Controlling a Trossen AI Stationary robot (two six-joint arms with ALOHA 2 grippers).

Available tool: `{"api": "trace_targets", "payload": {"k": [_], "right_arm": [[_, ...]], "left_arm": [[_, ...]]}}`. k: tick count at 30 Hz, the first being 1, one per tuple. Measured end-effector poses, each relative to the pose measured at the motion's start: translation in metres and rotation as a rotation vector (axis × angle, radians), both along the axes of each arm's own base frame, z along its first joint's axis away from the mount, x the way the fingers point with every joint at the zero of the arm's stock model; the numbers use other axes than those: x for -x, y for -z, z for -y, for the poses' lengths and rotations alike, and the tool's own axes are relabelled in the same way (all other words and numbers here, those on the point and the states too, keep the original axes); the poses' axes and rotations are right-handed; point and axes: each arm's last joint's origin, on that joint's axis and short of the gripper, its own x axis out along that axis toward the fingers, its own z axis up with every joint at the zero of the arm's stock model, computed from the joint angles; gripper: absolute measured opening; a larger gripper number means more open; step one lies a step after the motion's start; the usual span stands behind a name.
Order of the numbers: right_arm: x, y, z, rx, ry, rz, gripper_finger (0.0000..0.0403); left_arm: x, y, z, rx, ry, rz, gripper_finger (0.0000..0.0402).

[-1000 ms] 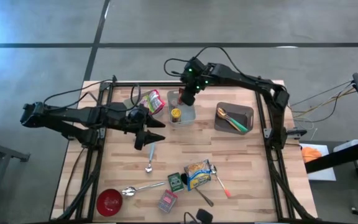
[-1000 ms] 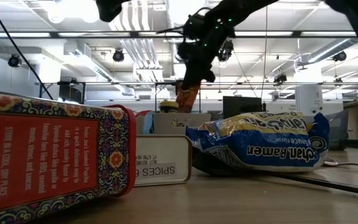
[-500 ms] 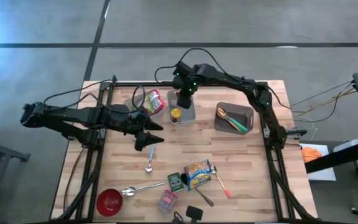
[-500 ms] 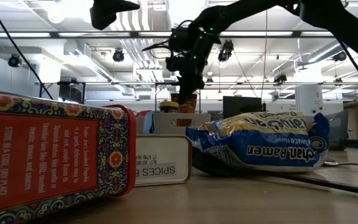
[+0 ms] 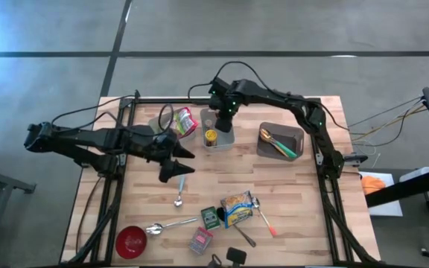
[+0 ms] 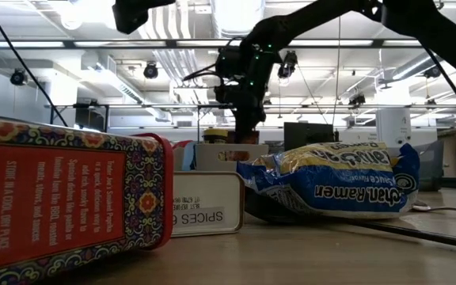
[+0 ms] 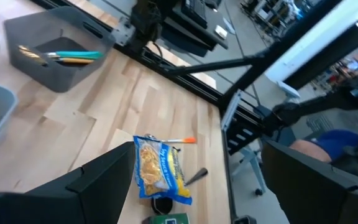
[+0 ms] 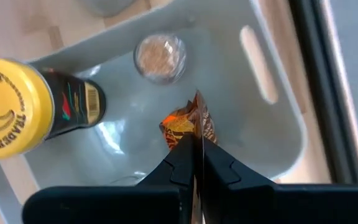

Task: Pick & Place Food Item
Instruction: Put the orange seasoning pack into the right gray bin

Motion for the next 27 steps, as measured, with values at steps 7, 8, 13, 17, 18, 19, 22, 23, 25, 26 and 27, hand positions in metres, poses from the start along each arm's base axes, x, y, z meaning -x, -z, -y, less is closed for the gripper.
{"api": "trace_targets", "payload": {"k": [7, 8, 13, 17, 18, 19, 22, 23, 25, 26, 27], "right_arm": [[0.0001, 0.0061, -0.0015, -0.006, 0.002, -0.009, 0.0008], [-0.0001, 0.0062, -0.002, -0.006, 0.001, -0.01, 0.0008], [-0.0009, 0.0062, -0.004, -0.031, -0.019, 0.002, 0.0008], [-0.0017, 0.0061, -0.0055, -0.031, -0.018, 0.002, 0.0008], [-0.0017, 0.0062, -0.0057, -0.031, -0.018, 0.001, 0.0008], [-0.0015, 0.0064, -0.0058, -0.032, -0.018, -0.001, 0.0008], [-0.001, 0.0068, -0.006, -0.039, -0.017, -0.004, 0.001], [-0.001, 0.0068, -0.006, -0.039, -0.017, -0.005, 0.0014], [-0.0011, 0.0068, -0.0062, -0.041, -0.018, -0.004, 0.0029], [-0.0011, 0.0068, -0.0062, -0.042, -0.018, -0.003, 0.004], [-0.0013, 0.0068, -0.0065, -0.047, -0.02, -0.001, 0.0053]], "left_arm": [[0.0002, 0.0, 0.0015, -0.001, 0.012, 0.0, 0.0353], [0.0002, 0.0, 0.0015, -0.001, 0.012, 0.0, 0.0353], [0.0002, 0.0, 0.0016, -0.003, 0.013, 0.001, 0.0353], [0.0002, 0.0, 0.0016, -0.003, 0.013, 0.001, 0.0353], [0.0002, 0.0, 0.0016, -0.003, 0.013, 0.0, 0.0353], [0.0002, 0.0, 0.0016, -0.003, 0.013, 0.0, 0.0353], [0.0002, 0.0002, 0.0016, -0.003, 0.013, 0.0, 0.0353], [0.0002, 0.0002, 0.0016, -0.003, 0.013, 0.0, 0.0353], [0.0002, 0.0002, 0.0016, -0.003, 0.013, 0.0, 0.0353], [0.0002, 0.0002, 0.0016, -0.004, 0.013, 0.0, 0.0353], [0.0002, 0.0002, 0.0016, -0.003, 0.013, 0.0, 0.0353]]}}
